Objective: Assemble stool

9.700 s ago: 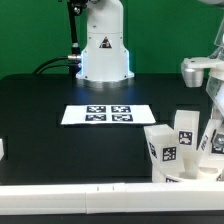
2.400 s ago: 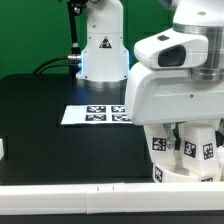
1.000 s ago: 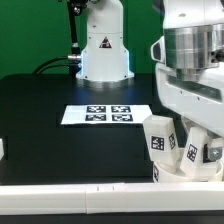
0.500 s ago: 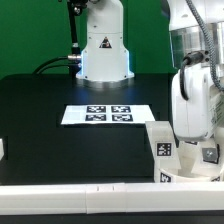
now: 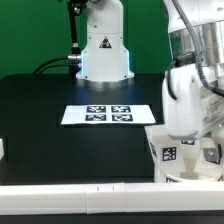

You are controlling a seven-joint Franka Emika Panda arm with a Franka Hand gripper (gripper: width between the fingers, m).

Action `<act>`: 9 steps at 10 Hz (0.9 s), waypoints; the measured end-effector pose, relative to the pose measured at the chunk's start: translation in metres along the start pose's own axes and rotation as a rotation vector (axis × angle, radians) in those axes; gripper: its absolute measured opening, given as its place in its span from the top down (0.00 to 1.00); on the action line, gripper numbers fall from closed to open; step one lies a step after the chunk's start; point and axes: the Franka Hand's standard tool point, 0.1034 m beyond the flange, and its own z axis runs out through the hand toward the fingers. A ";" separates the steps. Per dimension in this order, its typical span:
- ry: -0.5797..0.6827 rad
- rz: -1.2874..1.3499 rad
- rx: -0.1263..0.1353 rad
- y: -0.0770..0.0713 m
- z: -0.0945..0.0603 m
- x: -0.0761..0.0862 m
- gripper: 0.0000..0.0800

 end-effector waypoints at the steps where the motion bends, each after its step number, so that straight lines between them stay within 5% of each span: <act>1: 0.001 0.001 0.000 0.000 0.000 0.000 0.59; 2: 0.001 -0.023 0.000 0.000 0.000 0.000 0.34; 3: -0.007 -0.100 0.002 -0.002 -0.005 -0.002 0.34; 4: -0.025 -0.178 0.012 -0.006 -0.017 -0.009 0.22; 6: -0.053 -0.493 0.004 -0.005 -0.036 -0.021 0.19; 9: -0.041 -0.670 0.012 -0.007 -0.033 -0.017 0.19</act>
Offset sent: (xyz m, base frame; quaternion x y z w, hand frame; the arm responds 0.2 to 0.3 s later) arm -0.0037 0.0154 0.0377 -0.0297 -0.0658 -0.1177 0.9904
